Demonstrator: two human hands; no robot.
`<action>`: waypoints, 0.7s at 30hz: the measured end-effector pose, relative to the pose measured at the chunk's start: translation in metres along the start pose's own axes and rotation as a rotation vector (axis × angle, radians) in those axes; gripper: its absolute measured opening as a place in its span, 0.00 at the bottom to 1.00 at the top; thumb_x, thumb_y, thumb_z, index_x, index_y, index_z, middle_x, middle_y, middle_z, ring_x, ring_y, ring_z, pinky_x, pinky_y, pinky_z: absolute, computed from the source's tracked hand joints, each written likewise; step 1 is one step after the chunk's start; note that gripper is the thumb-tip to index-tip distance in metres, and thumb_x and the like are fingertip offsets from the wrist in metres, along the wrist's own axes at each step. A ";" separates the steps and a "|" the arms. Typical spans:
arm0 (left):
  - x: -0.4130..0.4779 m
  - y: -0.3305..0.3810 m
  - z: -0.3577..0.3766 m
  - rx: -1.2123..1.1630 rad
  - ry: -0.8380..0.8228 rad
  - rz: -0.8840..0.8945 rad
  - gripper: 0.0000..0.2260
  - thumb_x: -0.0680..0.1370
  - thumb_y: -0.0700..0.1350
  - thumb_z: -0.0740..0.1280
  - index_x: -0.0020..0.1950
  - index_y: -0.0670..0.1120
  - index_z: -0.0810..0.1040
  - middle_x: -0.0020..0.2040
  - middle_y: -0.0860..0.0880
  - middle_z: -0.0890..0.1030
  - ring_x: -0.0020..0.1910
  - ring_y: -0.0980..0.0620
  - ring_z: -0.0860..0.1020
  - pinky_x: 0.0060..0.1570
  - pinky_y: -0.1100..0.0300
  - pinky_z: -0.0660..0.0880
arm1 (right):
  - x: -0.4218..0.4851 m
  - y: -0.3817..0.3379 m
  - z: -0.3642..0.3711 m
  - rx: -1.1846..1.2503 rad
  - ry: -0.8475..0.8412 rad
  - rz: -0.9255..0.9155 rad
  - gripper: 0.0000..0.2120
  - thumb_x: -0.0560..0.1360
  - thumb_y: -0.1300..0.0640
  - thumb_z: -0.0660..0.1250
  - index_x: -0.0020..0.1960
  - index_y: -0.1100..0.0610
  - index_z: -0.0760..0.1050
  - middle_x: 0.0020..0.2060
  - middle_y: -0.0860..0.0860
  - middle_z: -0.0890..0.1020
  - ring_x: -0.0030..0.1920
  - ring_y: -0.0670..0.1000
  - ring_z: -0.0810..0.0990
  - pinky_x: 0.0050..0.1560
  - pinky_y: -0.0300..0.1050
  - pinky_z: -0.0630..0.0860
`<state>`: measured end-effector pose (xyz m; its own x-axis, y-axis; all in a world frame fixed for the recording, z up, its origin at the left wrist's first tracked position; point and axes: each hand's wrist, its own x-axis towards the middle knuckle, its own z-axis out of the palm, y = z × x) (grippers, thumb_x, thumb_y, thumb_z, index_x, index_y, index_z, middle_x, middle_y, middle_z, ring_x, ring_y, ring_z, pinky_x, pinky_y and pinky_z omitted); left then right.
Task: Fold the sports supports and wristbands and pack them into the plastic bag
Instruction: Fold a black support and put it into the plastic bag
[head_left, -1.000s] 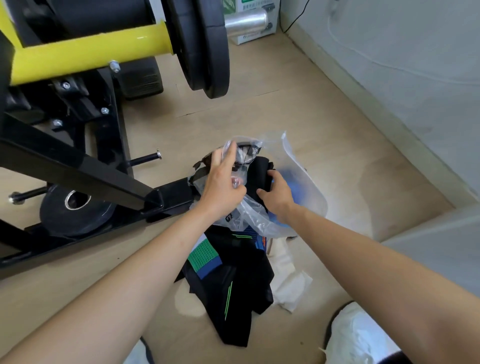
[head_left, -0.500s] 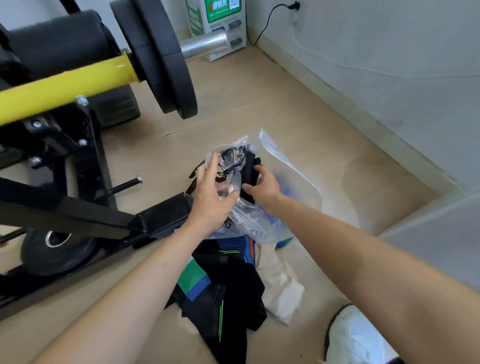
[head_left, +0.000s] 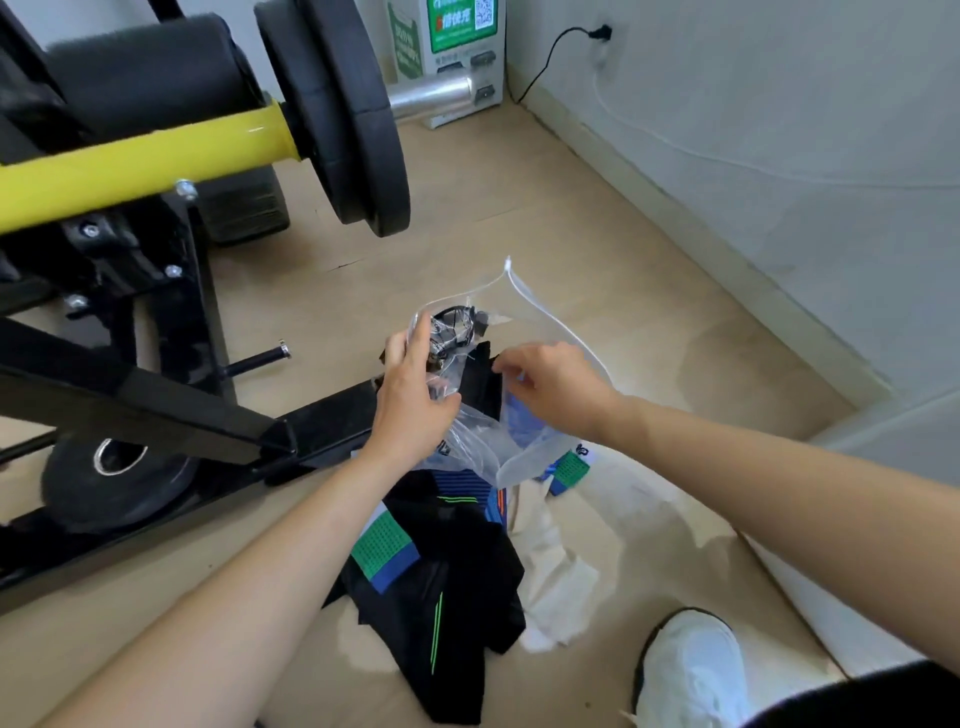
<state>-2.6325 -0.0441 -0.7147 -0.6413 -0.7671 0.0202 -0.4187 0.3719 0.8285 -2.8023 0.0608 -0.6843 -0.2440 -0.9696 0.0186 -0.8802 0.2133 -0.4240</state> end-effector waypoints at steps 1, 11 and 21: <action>0.000 0.001 -0.001 -0.003 0.002 -0.012 0.43 0.74 0.34 0.70 0.82 0.56 0.53 0.65 0.56 0.62 0.46 0.50 0.81 0.54 0.58 0.78 | -0.007 0.001 -0.009 -0.124 0.152 -0.132 0.10 0.73 0.63 0.70 0.54 0.58 0.81 0.46 0.54 0.82 0.46 0.60 0.80 0.46 0.51 0.77; 0.029 0.020 -0.017 0.044 -0.053 0.039 0.42 0.74 0.31 0.68 0.81 0.57 0.54 0.68 0.57 0.62 0.44 0.51 0.79 0.48 0.57 0.80 | -0.015 0.023 -0.049 -0.056 -0.054 0.375 0.41 0.68 0.70 0.61 0.75 0.41 0.62 0.63 0.57 0.77 0.53 0.63 0.79 0.49 0.53 0.79; 0.144 0.102 -0.053 0.327 -0.025 0.317 0.41 0.74 0.29 0.63 0.82 0.53 0.54 0.77 0.55 0.61 0.68 0.49 0.71 0.62 0.57 0.71 | 0.017 0.013 -0.073 0.236 0.335 0.401 0.29 0.75 0.74 0.54 0.74 0.59 0.68 0.64 0.55 0.79 0.60 0.60 0.79 0.65 0.52 0.72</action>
<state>-2.7339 -0.1443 -0.5976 -0.7839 -0.5776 0.2276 -0.3781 0.7350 0.5629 -2.8480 0.0555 -0.6232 -0.6893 -0.7195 0.0846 -0.5872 0.4866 -0.6469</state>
